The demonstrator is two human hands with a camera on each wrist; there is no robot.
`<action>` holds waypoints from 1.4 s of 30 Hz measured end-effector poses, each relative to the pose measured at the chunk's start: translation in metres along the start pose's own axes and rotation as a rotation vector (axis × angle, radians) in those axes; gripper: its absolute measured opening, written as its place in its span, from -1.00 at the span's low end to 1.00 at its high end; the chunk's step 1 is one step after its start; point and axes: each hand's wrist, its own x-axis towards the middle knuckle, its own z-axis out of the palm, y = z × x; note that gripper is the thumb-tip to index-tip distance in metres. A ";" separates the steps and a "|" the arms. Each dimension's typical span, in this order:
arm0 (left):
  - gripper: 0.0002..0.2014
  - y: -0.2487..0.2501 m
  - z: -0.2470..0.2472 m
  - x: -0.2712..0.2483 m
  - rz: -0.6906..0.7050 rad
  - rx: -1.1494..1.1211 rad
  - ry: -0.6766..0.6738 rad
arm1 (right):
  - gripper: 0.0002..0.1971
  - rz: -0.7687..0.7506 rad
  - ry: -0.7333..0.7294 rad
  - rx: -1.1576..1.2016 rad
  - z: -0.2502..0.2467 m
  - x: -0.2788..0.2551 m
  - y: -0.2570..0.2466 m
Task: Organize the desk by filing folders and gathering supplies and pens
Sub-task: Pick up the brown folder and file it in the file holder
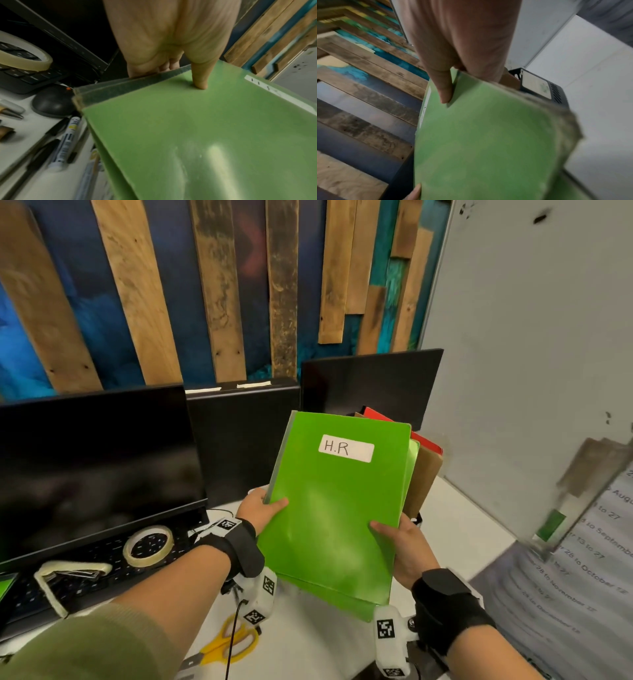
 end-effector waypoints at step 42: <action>-0.48 0.190 0.175 0.051 0.704 0.753 -0.182 | -0.64 -0.808 0.371 -0.107 -0.102 0.091 -0.212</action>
